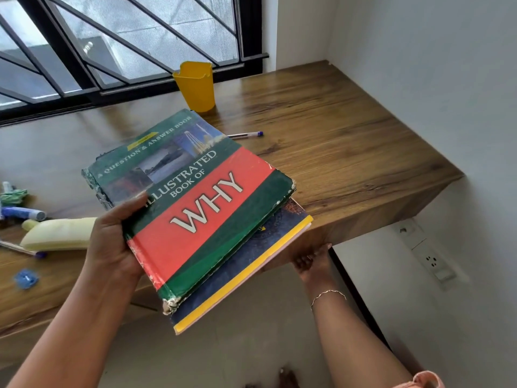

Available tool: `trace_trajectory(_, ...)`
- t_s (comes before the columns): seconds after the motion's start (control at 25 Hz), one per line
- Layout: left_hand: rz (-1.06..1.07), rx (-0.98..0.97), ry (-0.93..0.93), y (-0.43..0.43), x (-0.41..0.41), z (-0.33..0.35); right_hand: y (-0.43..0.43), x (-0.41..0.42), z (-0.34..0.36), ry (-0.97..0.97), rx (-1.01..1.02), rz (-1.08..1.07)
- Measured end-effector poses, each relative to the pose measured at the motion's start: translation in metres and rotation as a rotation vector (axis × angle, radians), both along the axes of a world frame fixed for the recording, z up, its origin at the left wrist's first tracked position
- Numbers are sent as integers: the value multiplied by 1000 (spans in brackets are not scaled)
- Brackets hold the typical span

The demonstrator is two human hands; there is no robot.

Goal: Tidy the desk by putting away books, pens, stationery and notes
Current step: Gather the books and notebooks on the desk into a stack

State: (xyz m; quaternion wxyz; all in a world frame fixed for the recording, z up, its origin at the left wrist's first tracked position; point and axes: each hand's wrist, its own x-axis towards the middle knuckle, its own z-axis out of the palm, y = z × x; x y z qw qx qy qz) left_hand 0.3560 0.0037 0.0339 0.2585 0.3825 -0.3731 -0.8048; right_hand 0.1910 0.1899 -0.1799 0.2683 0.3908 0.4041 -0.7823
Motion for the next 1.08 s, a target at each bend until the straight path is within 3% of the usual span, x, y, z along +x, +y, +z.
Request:
trace_trajectory(0.16, -101, 51, 53, 10, -13, -3, 21, 0, 14, 57, 193, 18)
trace_trajectory(0.32, -233, 91, 43, 26, -31, -3, 54, -7, 65, 141, 395, -134)
trace_trajectory(0.4, -296, 133, 45, 35, -48, -5, 71, -24, 102, 332, 373, 9)
trace_trajectory(0.56, -440, 209, 59, 56, -92, -14, 91, -80, 166, 586, 161, 592)
trace_trajectory(0.76, -513, 252, 22, 87, -169, -28, 100, -157, 206, 763, 307, 1001)
trace_trajectory(1.08, -482, 259, -46, 117, -285, -45, 103, -240, 196, 776, 641, 884)
